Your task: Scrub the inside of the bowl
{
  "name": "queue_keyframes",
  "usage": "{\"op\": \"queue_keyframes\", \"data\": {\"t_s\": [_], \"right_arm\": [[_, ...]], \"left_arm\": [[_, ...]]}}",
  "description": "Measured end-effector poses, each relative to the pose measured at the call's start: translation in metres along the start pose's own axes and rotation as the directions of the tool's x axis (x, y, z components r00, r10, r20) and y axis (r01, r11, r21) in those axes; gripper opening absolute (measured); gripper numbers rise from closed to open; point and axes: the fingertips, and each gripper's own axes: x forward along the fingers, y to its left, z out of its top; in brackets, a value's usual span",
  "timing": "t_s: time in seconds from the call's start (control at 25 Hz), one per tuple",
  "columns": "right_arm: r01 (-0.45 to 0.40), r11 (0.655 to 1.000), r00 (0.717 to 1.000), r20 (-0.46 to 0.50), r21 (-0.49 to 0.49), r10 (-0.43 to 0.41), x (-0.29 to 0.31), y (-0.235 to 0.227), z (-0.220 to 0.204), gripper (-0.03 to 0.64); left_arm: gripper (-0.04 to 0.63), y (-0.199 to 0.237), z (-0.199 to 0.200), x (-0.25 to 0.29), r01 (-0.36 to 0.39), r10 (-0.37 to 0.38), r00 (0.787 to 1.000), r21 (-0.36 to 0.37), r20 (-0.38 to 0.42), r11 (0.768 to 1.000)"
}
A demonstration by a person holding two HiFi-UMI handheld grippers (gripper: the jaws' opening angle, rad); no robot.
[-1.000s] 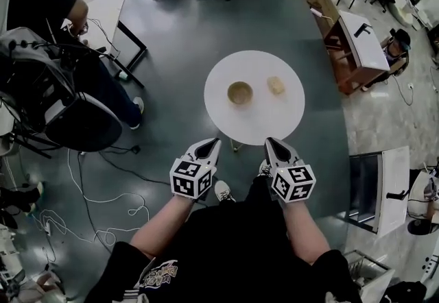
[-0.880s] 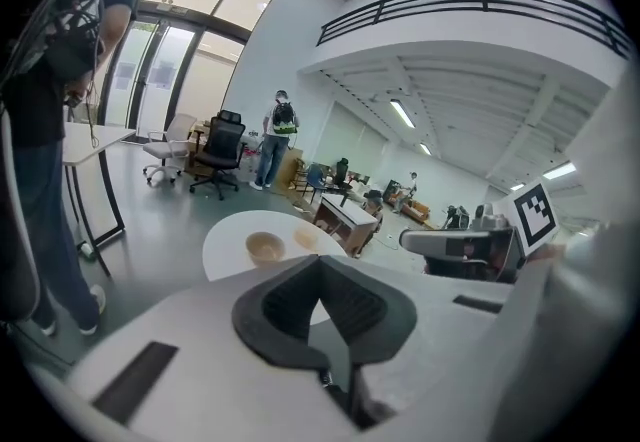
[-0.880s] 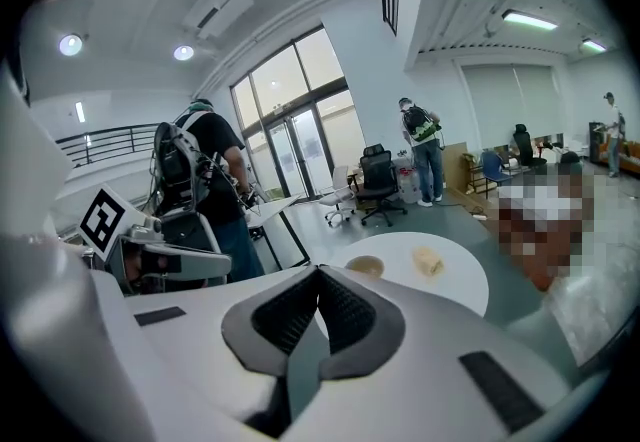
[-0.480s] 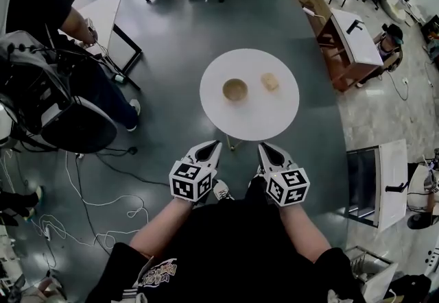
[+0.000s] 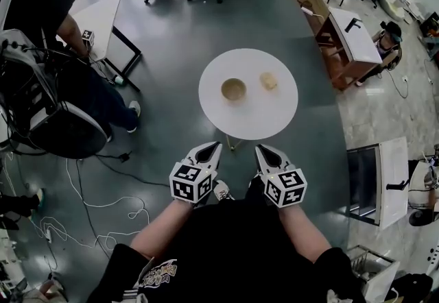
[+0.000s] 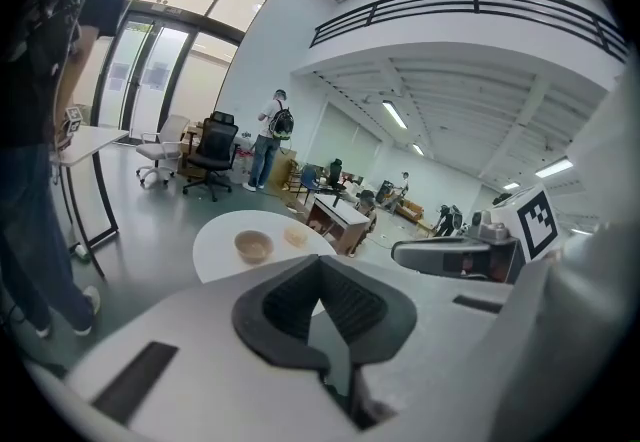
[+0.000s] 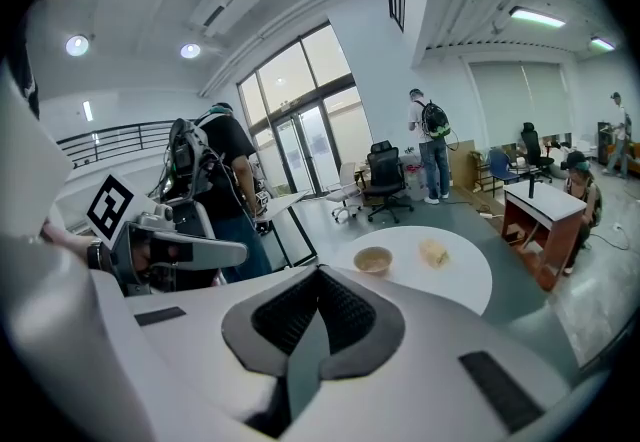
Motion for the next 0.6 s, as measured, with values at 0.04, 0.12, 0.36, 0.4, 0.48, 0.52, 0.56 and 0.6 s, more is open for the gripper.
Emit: {"op": "queue_keyframes", "data": {"t_s": [0.04, 0.12, 0.36, 0.4, 0.48, 0.52, 0.56, 0.6], "right_arm": [[0.000, 1.000, 1.000, -0.002, 0.001, 0.000, -0.0005, -0.0007, -0.0004, 0.020], [0.001, 1.000, 1.000, -0.004, 0.004, -0.001, 0.0006, -0.0022, -0.0009, 0.020], [-0.001, 1.000, 1.000, -0.009, 0.003, 0.001, 0.0021, -0.0019, -0.0052, 0.020], [-0.001, 1.000, 1.000, -0.010, 0.003, 0.001, 0.0020, -0.0017, -0.0054, 0.021], [0.000, 1.000, 1.000, -0.012, 0.003, 0.000, 0.0032, -0.0009, -0.0055, 0.020], [0.001, 1.000, 1.000, -0.013, 0.003, -0.001, 0.0037, -0.0003, -0.0056, 0.020], [0.001, 1.000, 1.000, -0.014, 0.002, -0.001, 0.0039, 0.0001, -0.0058, 0.020], [0.001, 1.000, 1.000, -0.015, 0.002, -0.001, 0.0035, 0.0001, -0.0060, 0.020]], "left_arm": [[0.006, -0.0009, -0.0001, 0.0008, 0.001, -0.001, 1.000, -0.001, 0.000, 1.000], [0.006, -0.0003, 0.0004, 0.0033, 0.003, -0.003, 1.000, -0.002, -0.002, 1.000], [0.006, -0.0002, -0.0027, 0.0034, 0.002, -0.002, 1.000, -0.003, -0.001, 1.000], [0.006, -0.0003, -0.0026, 0.0030, 0.002, -0.002, 1.000, -0.002, 0.000, 1.000], [0.006, 0.0007, -0.0027, 0.0025, 0.003, -0.003, 1.000, -0.004, -0.002, 1.000], [0.006, 0.0013, -0.0031, 0.0020, 0.003, -0.003, 1.000, -0.005, -0.003, 1.000], [0.006, 0.0015, -0.0035, 0.0015, 0.003, -0.003, 1.000, -0.006, -0.003, 1.000], [0.006, 0.0011, -0.0040, 0.0013, 0.003, -0.003, 1.000, -0.007, -0.003, 1.000]]}}
